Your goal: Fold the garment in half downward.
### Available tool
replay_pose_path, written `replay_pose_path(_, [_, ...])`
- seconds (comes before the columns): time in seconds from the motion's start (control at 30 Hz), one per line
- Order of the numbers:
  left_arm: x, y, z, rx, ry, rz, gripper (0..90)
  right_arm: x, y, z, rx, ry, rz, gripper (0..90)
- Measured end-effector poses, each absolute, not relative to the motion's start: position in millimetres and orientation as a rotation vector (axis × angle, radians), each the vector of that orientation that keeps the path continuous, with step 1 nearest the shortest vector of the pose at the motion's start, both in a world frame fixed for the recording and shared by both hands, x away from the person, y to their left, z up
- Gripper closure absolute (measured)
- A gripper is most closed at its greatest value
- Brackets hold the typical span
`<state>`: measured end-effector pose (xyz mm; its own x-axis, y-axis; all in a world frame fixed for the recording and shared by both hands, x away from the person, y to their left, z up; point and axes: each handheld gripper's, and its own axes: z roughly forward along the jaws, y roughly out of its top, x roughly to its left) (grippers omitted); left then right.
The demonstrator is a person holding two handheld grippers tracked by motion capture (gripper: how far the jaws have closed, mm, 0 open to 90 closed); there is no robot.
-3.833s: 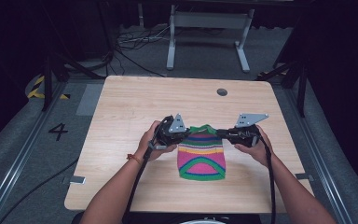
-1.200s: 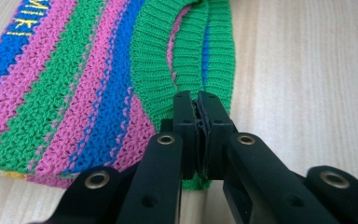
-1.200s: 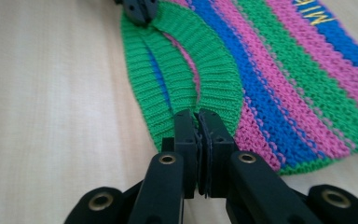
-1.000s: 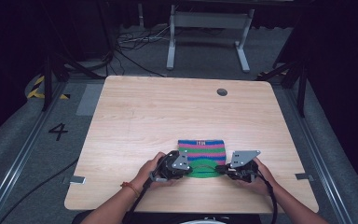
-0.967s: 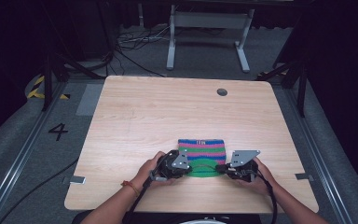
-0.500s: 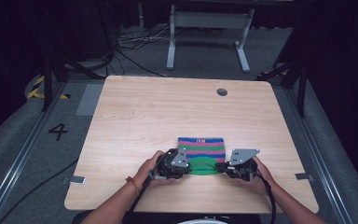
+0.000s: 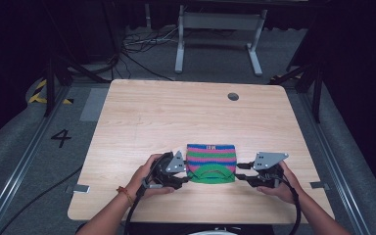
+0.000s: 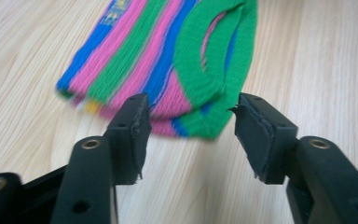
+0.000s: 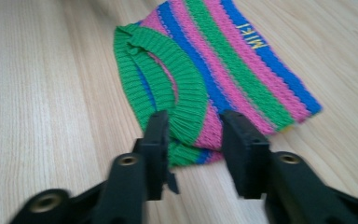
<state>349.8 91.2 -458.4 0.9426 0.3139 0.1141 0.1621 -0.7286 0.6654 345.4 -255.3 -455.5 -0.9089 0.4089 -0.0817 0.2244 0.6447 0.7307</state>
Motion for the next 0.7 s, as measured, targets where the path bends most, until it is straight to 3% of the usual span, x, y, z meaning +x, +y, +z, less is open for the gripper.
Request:
replay_pose_path(0.3, [344.1, 125.2, -455.7, 2.445, 0.477, 0.317, 33.1, 342.4, -280.7, -453.2, 0.594, 2.587, 1.016, 33.8])
replay_pose_path(0.6, [341.6, 151.6, -456.7, 2.479, 0.561, 0.386, 20.5, 339.8, -304.3, -459.6, 0.662, 2.534, 0.962, 29.5])
replay_pose_path(0.7, [342.1, 159.8, -461.2, 2.491, 0.582, 0.376, 20.3, 338.5, -313.1, -461.9, 0.697, 2.521, 0.962, 27.6])
